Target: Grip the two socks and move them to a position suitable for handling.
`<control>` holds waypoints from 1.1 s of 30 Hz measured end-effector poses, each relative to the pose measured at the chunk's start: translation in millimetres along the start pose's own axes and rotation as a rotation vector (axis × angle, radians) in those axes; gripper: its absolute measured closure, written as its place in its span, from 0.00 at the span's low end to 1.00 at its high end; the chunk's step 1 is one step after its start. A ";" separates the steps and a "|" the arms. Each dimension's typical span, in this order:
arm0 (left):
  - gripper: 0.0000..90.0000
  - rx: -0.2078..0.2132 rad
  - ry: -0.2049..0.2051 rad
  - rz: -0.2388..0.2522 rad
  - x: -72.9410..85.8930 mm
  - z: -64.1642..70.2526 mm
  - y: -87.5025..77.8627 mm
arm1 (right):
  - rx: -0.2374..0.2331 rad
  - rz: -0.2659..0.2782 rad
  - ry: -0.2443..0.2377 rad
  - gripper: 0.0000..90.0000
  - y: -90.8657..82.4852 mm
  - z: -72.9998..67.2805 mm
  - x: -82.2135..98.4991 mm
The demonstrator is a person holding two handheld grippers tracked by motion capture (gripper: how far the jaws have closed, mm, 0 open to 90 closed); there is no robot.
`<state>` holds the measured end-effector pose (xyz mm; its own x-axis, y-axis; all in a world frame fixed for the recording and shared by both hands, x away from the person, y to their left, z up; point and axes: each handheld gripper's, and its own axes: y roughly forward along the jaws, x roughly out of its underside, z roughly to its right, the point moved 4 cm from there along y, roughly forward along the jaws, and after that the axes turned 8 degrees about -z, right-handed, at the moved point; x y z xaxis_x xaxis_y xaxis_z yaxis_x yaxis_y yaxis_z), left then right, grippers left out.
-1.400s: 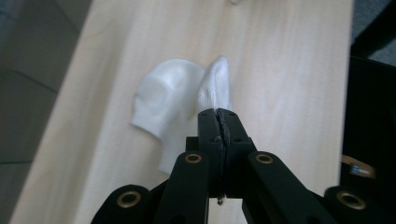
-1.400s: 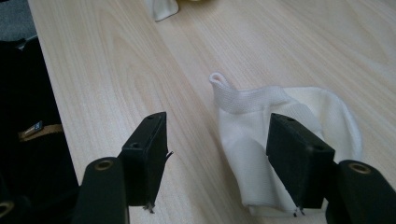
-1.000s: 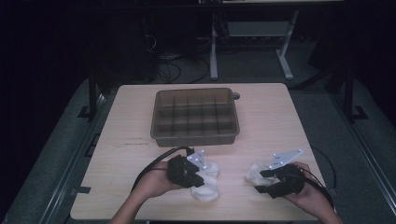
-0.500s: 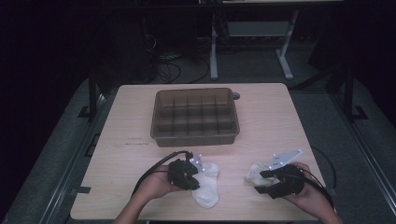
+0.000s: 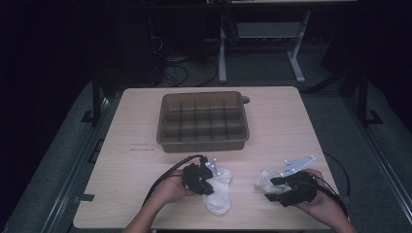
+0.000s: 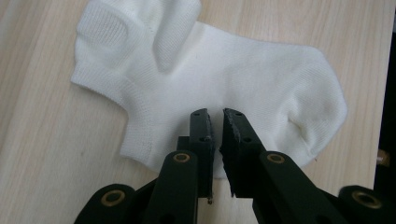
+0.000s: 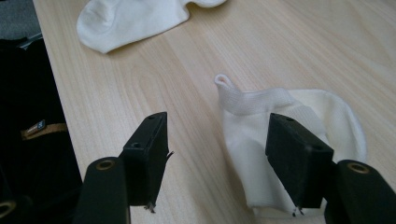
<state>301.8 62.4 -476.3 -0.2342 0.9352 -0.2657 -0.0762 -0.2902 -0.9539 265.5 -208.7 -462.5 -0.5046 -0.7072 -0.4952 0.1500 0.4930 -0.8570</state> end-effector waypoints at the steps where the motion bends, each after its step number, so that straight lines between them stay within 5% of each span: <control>1: 0.91 -0.001 0.001 0.001 -1.3 0.0 0.3 | 0.000 -0.002 0.002 0.43 0.0 -0.1 0.2; 10: 0.89 -0.010 -0.002 0.016 -12.0 -5.0 -0.2 | 0.001 0.003 0.004 0.43 -1.4 -0.1 0.4; 17: 0.83 -0.030 0.012 0.053 -9.6 8.5 -12.8 | -0.028 0.033 -0.007 0.52 -6.9 -3.9 -7.2; 24: 0.81 -0.039 0.021 0.079 -7.6 19.6 -15.7 | -0.030 0.014 -0.044 0.63 -4.3 -10.8 -30.8; 33: 0.86 -0.025 0.050 0.109 -6.1 28.6 -11.7 | -0.034 -0.080 -0.086 0.80 14.7 -8.1 -76.0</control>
<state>276.4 54.3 -459.6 -0.1910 0.9076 -0.3740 -0.0287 -0.3860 -0.9221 299.2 -143.6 -436.3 -0.4392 -0.7850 -0.4368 0.0826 0.4489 -0.8898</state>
